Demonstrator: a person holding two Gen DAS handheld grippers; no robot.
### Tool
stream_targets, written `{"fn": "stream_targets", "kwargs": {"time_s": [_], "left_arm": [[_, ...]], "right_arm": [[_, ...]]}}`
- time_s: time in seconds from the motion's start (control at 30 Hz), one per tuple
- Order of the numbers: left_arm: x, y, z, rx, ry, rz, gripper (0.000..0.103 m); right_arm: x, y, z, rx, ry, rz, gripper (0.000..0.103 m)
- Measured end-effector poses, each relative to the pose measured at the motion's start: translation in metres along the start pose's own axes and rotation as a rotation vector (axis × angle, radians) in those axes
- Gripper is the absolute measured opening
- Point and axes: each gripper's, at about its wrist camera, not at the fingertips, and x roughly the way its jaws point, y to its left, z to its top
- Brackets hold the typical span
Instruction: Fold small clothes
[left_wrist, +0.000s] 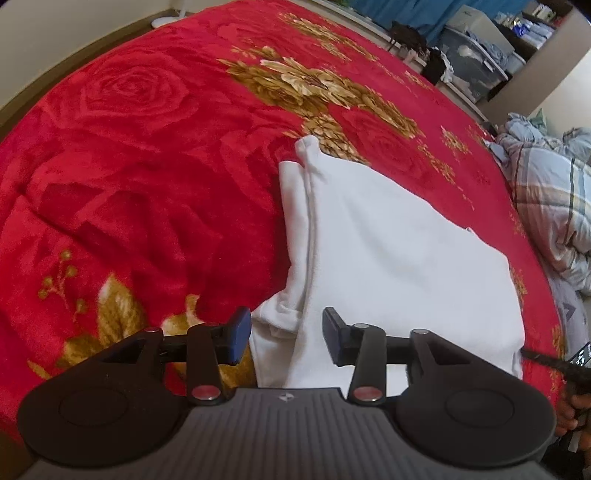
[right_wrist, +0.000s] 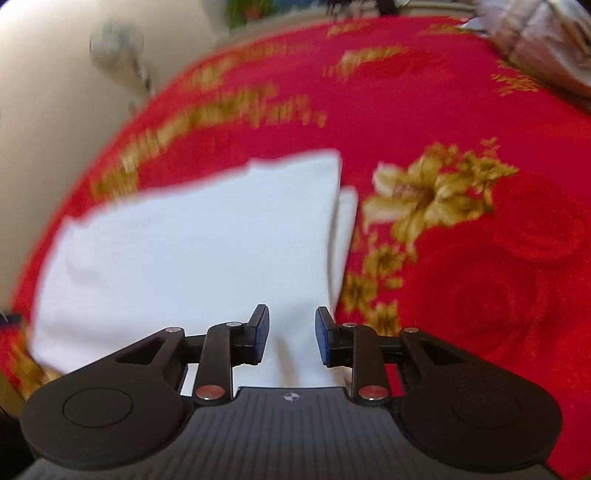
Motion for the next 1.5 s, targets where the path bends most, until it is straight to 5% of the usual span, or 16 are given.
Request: {"fn": "stream_targets", "kwargs": {"time_s": [0.1,0.23,0.47,0.6,0.67,0.8,0.93,1.07,1.17,1.33,1.5], "left_arm": [[0.006,0.005,0.001,0.007,0.004,-0.004,0.071],[0.023,0.003,0.009,0.048,0.031,-0.025,0.080],[0.060,0.015,0.018,0.002,0.110,-0.061,0.080],[0.070,0.010,0.015,0.067,0.098,-0.062,0.080],[0.070,0.008,0.012,0.085,0.075,-0.053,0.076],[0.065,0.005,0.008,0.104,0.048,-0.082,0.023],[0.055,-0.003,0.008,0.143,0.002,-0.099,0.024],[0.067,0.002,0.006,0.116,0.053,-0.103,0.039],[0.073,-0.001,0.003,0.148,0.052,-0.093,0.040],[0.069,-0.005,0.002,0.172,0.030,-0.097,0.023],[0.042,-0.006,0.007,0.165,-0.033,-0.123,0.019]], "right_arm": [[0.029,-0.002,-0.009,-0.028,0.144,-0.135,0.036],[0.011,0.001,-0.001,-0.001,0.059,-0.088,0.037],[0.005,0.004,0.007,0.009,0.021,-0.061,0.037],[0.003,0.002,0.013,0.027,-0.001,-0.052,0.037],[0.002,0.002,0.014,0.033,-0.009,-0.044,0.037],[0.002,0.002,0.017,0.031,-0.012,-0.040,0.037],[0.003,0.003,0.020,0.035,-0.019,-0.038,0.037],[0.004,0.005,0.023,0.038,-0.023,-0.034,0.037],[0.006,0.007,0.024,0.033,-0.022,-0.033,0.037],[0.007,0.010,0.025,0.027,-0.029,-0.038,0.037],[0.009,0.008,0.027,0.040,-0.036,-0.054,0.037]]}}
